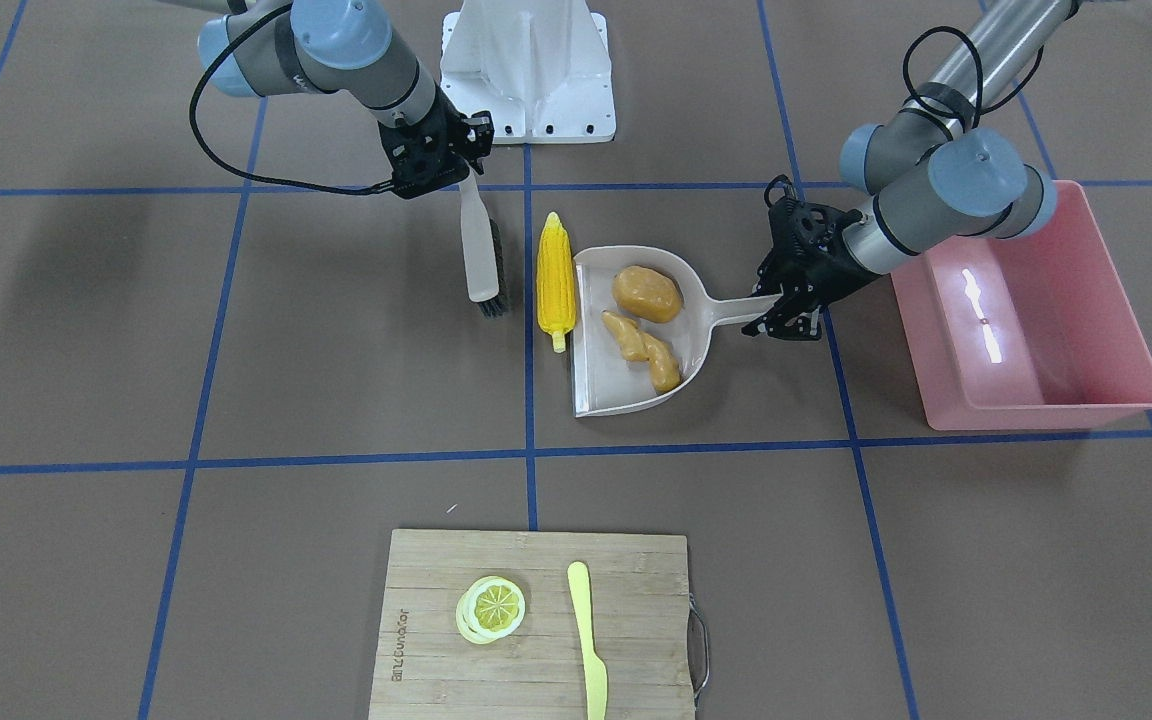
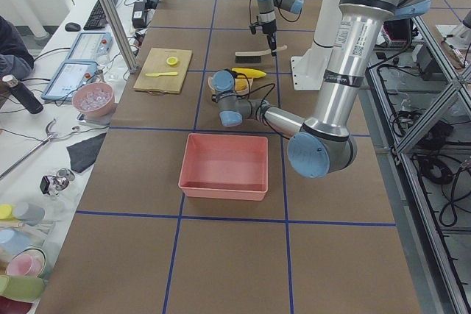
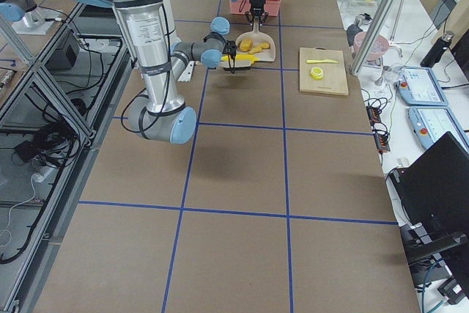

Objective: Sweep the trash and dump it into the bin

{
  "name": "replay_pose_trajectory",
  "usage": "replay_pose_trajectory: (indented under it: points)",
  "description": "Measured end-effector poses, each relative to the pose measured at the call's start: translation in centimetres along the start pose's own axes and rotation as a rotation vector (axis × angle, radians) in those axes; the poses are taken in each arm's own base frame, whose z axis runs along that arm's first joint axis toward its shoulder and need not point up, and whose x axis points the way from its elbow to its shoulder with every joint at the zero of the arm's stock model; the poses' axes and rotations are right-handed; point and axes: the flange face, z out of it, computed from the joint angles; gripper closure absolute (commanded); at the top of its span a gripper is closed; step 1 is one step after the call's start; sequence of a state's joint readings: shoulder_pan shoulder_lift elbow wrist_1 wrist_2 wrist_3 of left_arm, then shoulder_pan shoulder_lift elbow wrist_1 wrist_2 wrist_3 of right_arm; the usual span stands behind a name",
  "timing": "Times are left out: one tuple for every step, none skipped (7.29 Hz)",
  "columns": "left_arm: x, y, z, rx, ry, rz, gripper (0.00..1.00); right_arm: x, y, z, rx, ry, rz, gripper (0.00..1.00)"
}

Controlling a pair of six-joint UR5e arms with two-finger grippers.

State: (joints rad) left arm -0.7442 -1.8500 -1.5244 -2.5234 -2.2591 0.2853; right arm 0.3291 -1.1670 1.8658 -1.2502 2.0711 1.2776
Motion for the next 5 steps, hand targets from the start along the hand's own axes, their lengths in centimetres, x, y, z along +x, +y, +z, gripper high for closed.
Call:
replay_pose_trajectory:
  points:
    - [0.0,0.0,0.0,-0.001,0.0,-0.001,0.8,0.1,0.5,1.0,0.004,0.01,0.0,1.0]
    - [0.0,0.1,0.0,-0.001,0.0,-0.001,0.8,0.1,1.0,2.2,0.004,0.024,-0.001,1.0]
    - [0.0,0.1,0.0,-0.001,0.001,-0.001,0.8,-0.2,1.2,3.2,0.006,0.028,-0.004,1.0]
    - [0.1,0.2,-0.1,-0.001,0.004,0.0,0.8,-0.8,1.1,3.7,0.008,0.022,-0.003,1.0]
    - [0.2,0.3,-0.2,-0.001,0.005,0.0,0.8,-1.5,0.9,4.4,0.014,0.007,0.005,1.0]
